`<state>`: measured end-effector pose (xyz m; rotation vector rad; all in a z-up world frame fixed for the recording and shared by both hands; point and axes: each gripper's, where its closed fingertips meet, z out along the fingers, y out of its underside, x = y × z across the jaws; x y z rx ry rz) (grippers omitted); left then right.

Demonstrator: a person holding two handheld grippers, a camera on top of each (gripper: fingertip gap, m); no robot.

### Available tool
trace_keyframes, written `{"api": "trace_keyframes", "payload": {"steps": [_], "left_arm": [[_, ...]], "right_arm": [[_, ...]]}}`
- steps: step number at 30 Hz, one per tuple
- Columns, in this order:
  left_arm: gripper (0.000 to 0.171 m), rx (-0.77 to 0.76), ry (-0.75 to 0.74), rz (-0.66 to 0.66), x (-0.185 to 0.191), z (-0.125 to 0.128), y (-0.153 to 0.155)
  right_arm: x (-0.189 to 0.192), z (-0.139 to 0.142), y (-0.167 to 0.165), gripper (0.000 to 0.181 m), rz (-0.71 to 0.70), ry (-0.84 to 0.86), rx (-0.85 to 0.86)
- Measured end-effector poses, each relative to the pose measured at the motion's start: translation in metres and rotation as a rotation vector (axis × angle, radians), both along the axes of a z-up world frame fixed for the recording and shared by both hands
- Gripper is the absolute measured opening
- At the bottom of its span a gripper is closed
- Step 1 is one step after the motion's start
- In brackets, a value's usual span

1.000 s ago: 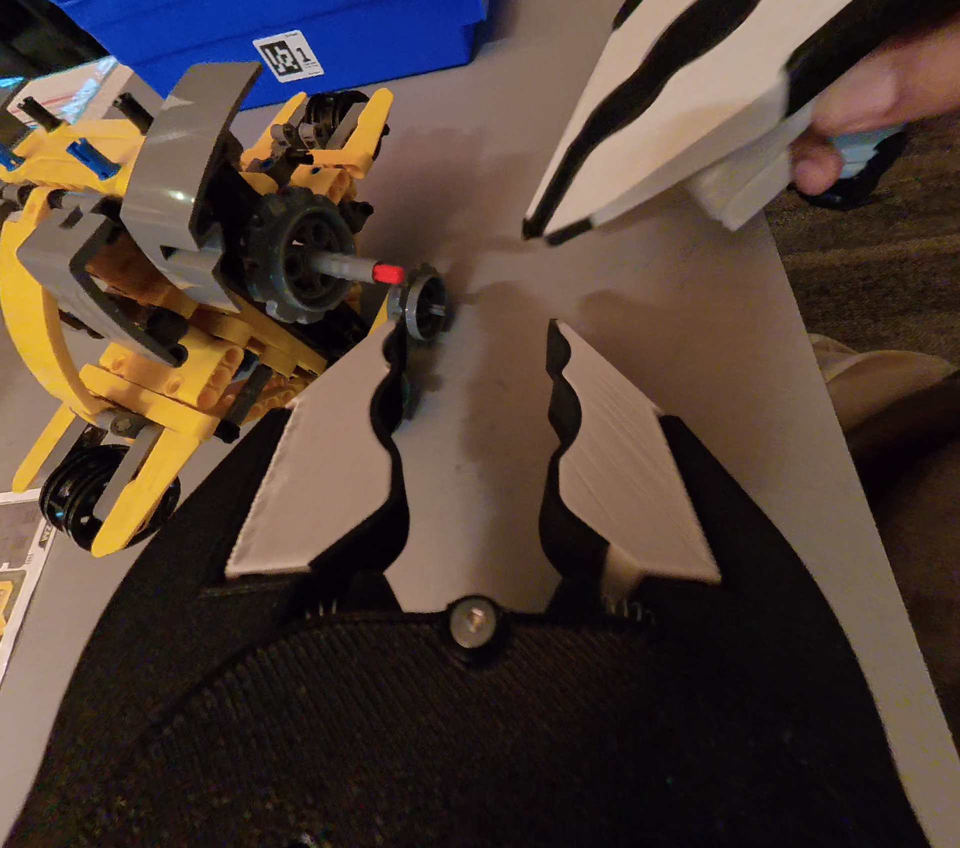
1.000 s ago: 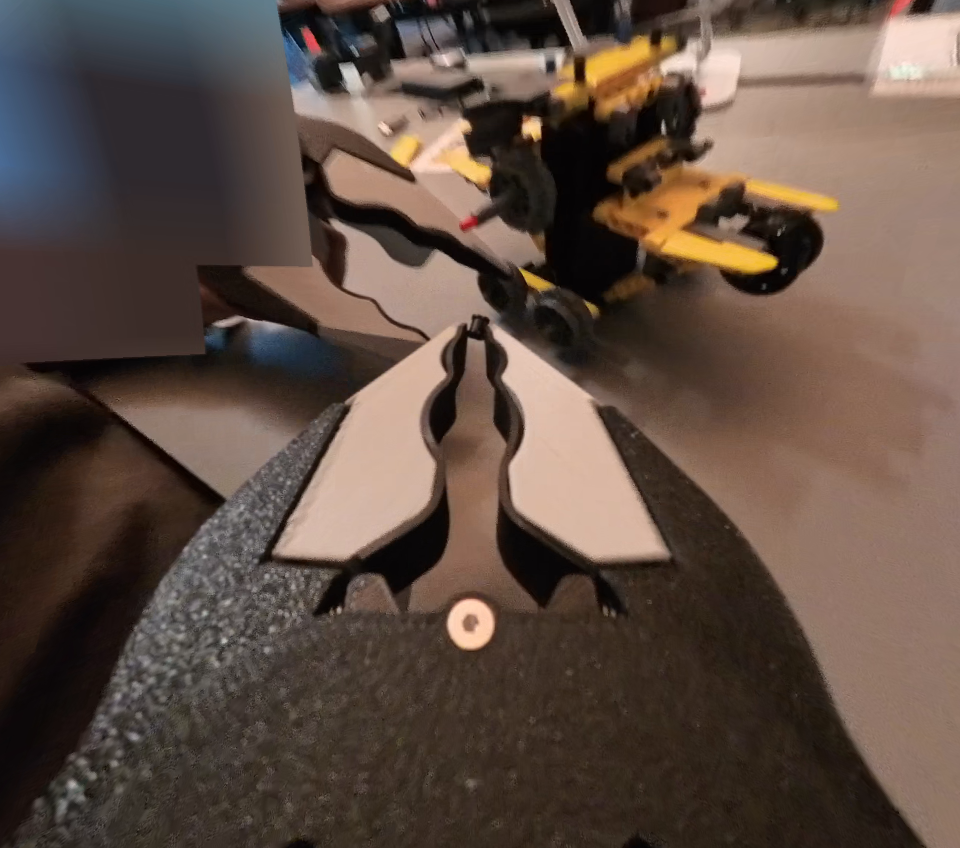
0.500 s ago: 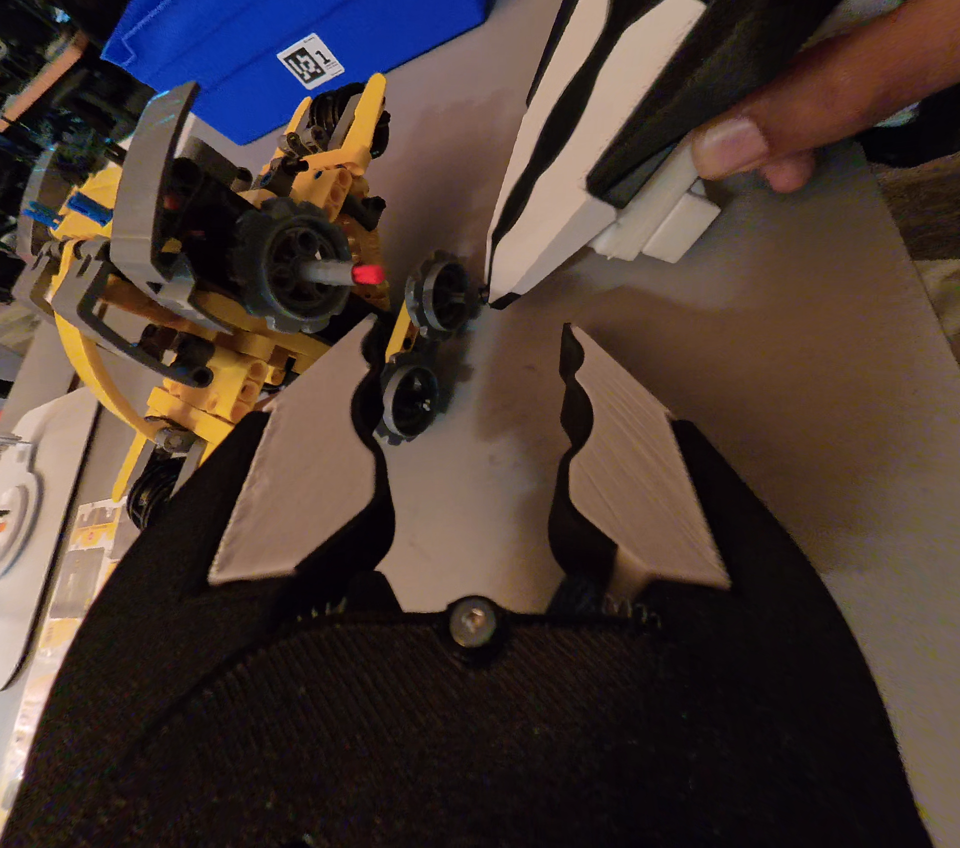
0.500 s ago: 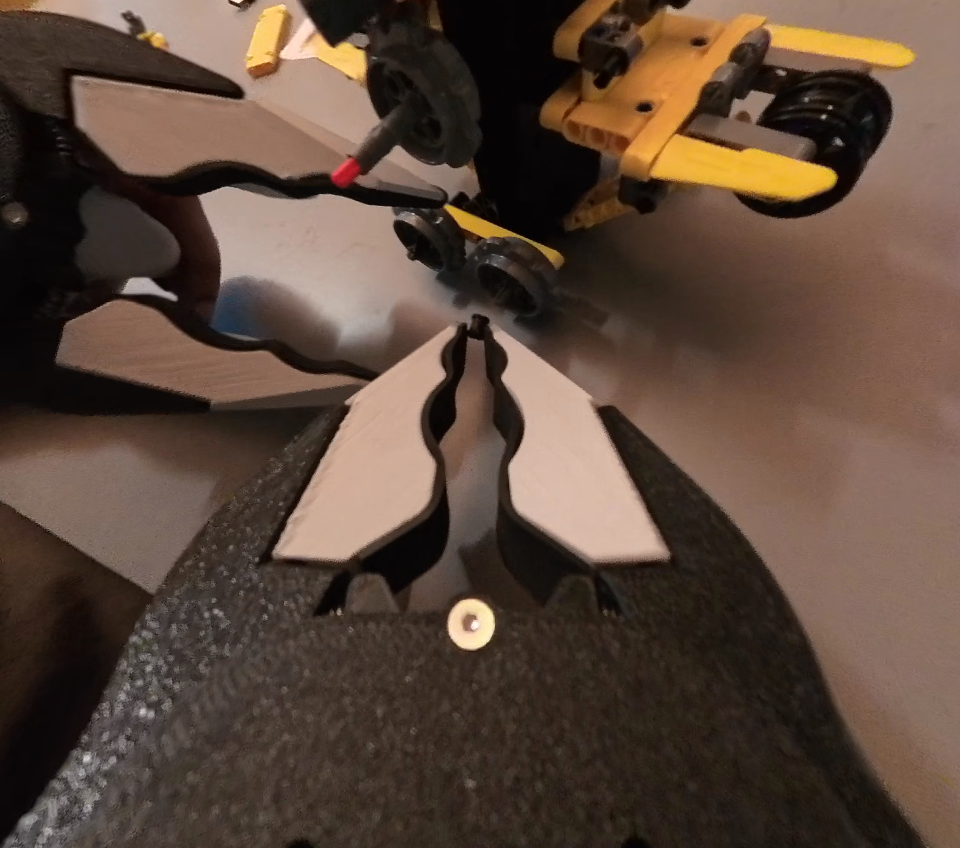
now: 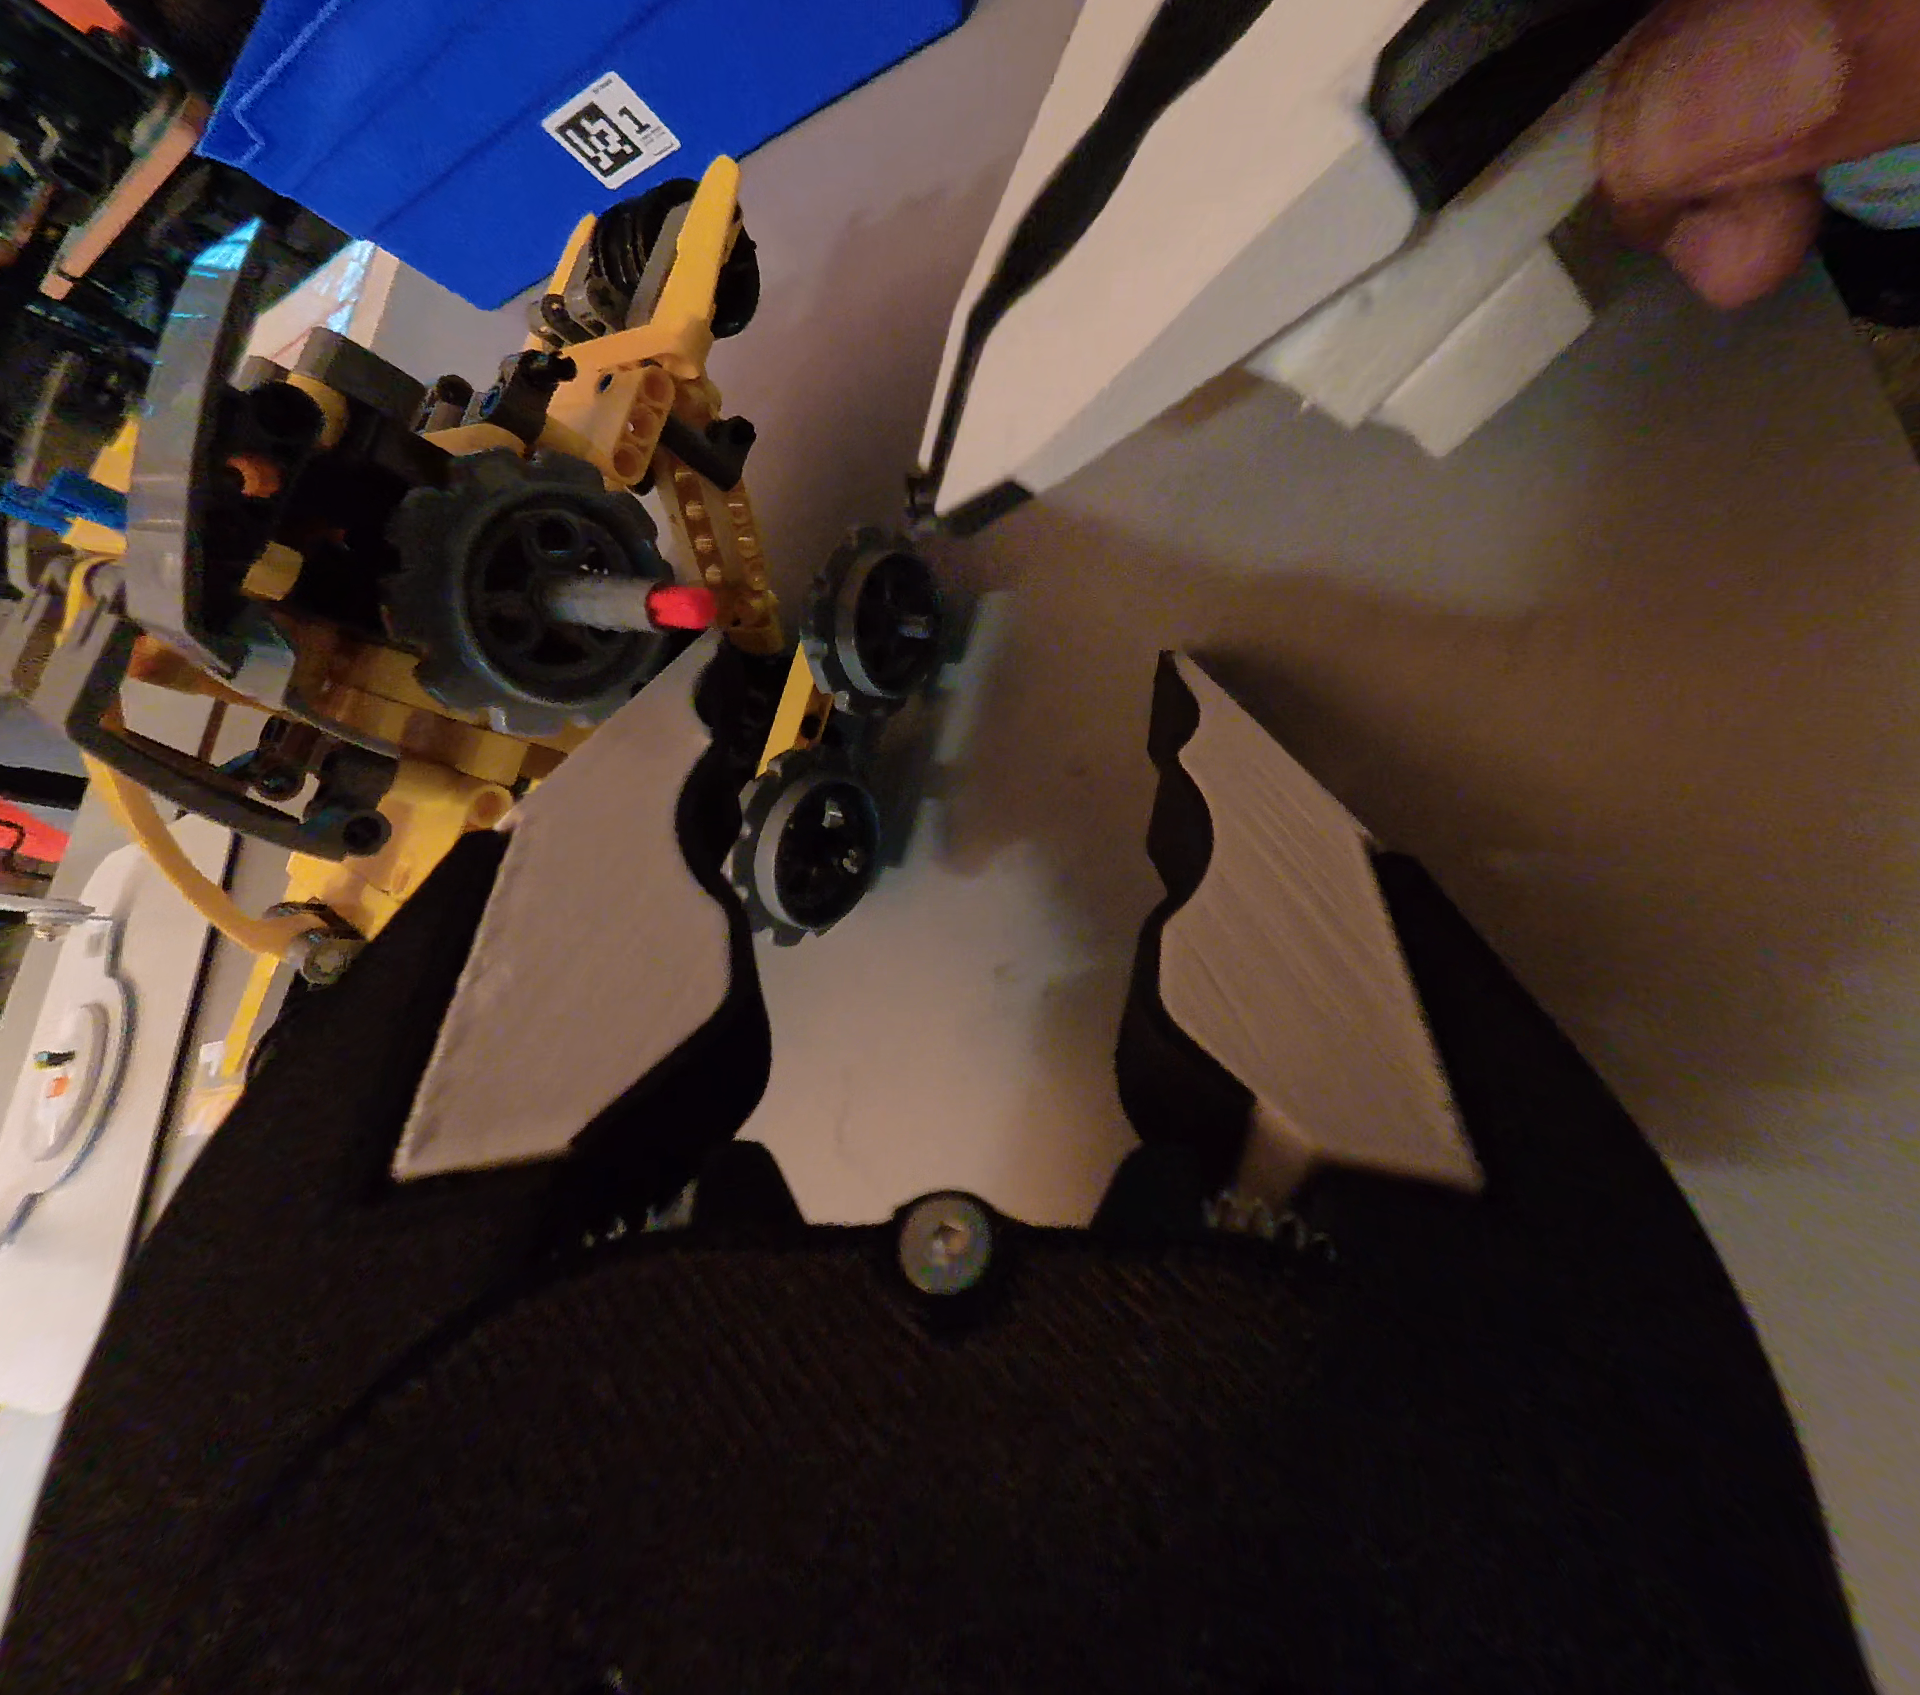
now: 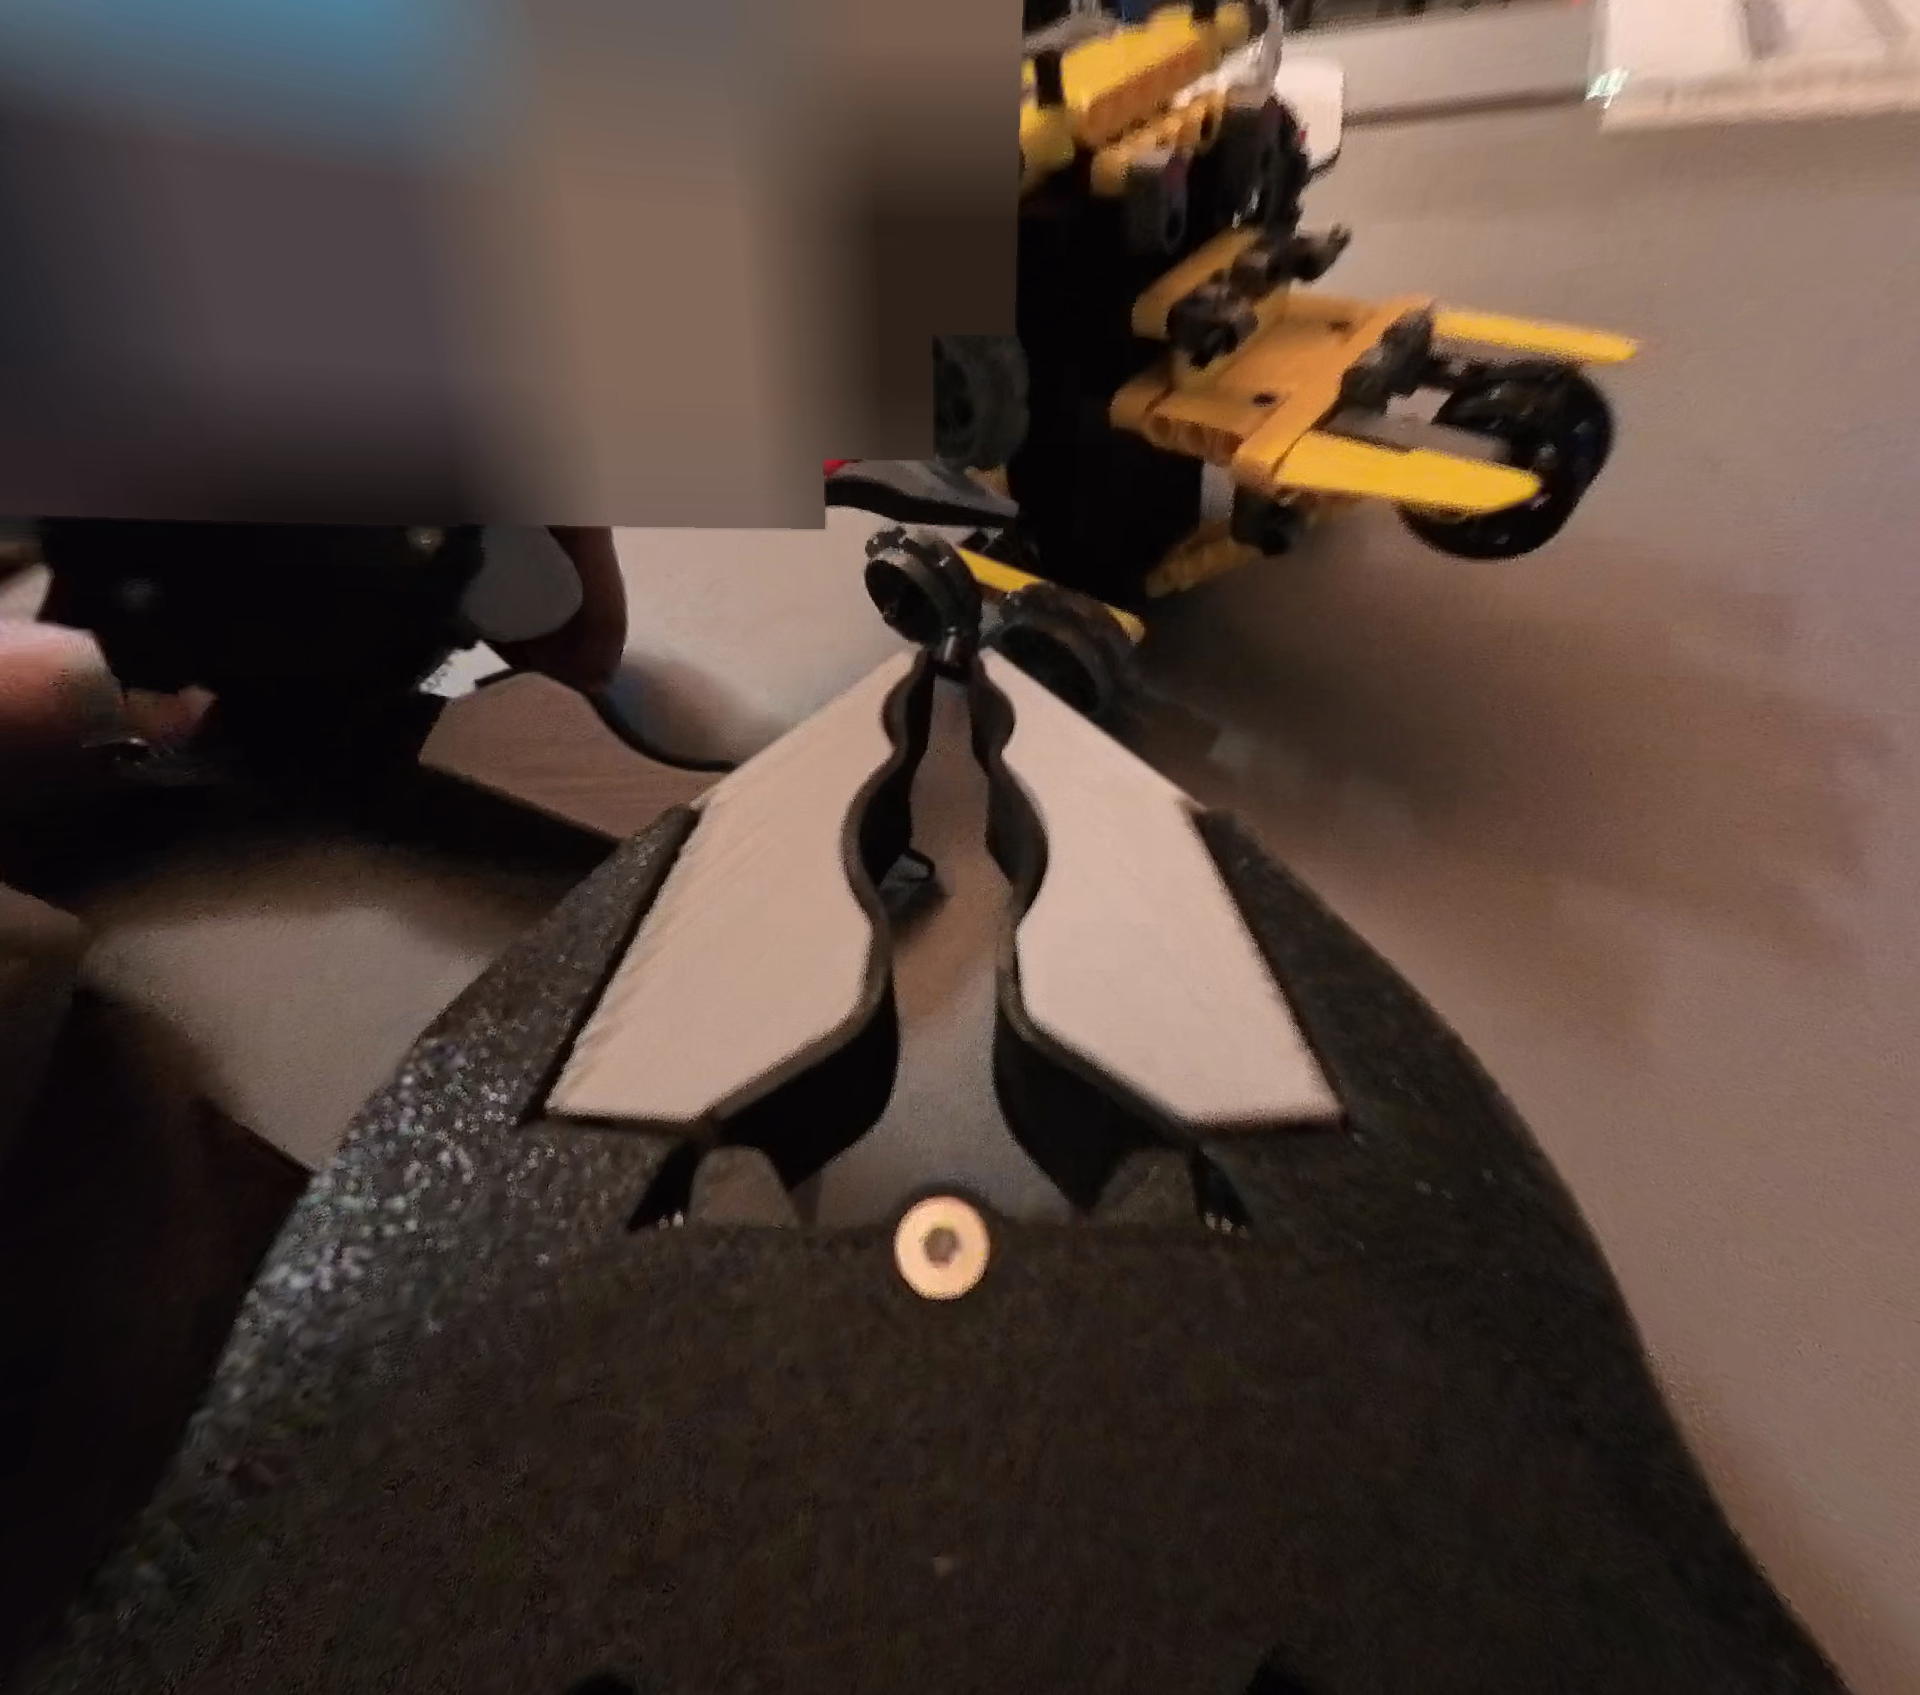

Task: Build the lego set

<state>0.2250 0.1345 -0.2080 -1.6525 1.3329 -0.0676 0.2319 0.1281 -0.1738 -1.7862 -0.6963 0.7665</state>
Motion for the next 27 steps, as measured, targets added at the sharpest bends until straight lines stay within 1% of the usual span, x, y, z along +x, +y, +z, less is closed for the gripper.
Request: {"api": "trace_keyframes", "payload": {"steps": [2,4,12,20,27], "left_arm": [[0.075,-0.006,-0.002,-0.001,0.0007,-0.0010,0.0007],[0.075,-0.013,0.004,0.001,0.0003,-0.0032,0.0019],[0.074,-0.041,-0.001,0.001,0.0010,-0.0051,0.0038],[0.075,-0.137,-0.061,-0.007,0.0022,-0.0090,0.0034],[0.076,-0.154,-0.063,-0.007,0.0022,-0.0097,0.0046]], "right_arm": [[0.0059,0.0045,-0.0008,0.006,-0.005,-0.007,0.060],[0.0069,0.0056,-0.0018,0.006,0.004,-0.010,0.078],[0.0035,0.0050,-0.0044,0.006,0.032,-0.019,0.086],[0.0036,0.0040,-0.0032,0.006,0.038,-0.010,0.067],[0.0034,0.0031,-0.0025,0.006,0.045,-0.004,0.050]]}}
